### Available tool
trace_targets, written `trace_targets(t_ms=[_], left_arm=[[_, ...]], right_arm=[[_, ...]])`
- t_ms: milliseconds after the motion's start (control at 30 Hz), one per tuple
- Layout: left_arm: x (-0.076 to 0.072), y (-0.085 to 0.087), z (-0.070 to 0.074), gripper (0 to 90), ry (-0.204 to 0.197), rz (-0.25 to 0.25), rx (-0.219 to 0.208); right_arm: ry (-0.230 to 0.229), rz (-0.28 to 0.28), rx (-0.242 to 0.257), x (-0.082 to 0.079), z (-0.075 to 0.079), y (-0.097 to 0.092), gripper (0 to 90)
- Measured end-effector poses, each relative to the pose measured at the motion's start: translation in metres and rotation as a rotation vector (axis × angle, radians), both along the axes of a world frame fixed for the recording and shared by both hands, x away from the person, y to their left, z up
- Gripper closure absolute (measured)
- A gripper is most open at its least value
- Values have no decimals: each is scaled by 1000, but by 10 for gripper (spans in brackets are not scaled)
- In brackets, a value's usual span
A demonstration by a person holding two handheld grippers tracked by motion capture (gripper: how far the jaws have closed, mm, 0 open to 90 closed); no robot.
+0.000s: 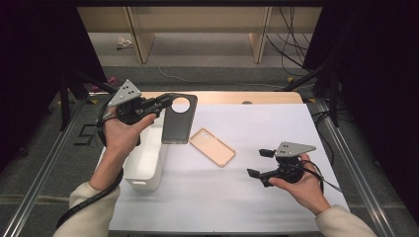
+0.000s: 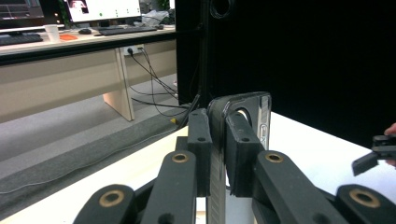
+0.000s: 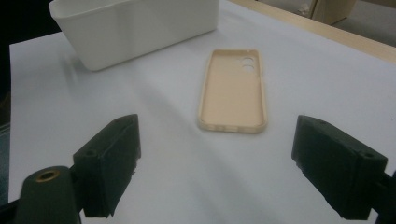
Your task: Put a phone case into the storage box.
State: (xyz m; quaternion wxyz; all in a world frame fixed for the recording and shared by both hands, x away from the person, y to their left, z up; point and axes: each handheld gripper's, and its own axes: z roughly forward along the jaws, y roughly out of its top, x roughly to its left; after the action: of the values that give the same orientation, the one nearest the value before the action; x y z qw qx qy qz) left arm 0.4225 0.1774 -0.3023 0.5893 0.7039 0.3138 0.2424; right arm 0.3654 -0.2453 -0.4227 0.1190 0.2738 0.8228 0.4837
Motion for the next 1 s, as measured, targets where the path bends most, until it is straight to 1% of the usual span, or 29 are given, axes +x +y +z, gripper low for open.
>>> trace_targets(t_ms=[167, 367, 467, 633, 833, 1000], left_arm=[[7, 7, 2, 813, -2, 14, 8], [17, 17, 2, 813, 4, 22, 8], [21, 20, 2, 813, 6, 19, 20], [26, 25, 3, 813, 5, 13, 15], [33, 29, 4, 813, 3, 15, 37], [43, 34, 5, 813, 5, 23, 59]], right_arm=[[0, 0, 0, 0, 0, 0, 165], [-1, 0, 0, 0, 0, 0, 165], [-1, -2, 0, 0, 0, 0, 165], [-1, -1, 3, 0, 0, 0, 166], [0, -1, 6, 1, 0, -1, 166], [0, -2, 8, 1, 0, -1, 166]])
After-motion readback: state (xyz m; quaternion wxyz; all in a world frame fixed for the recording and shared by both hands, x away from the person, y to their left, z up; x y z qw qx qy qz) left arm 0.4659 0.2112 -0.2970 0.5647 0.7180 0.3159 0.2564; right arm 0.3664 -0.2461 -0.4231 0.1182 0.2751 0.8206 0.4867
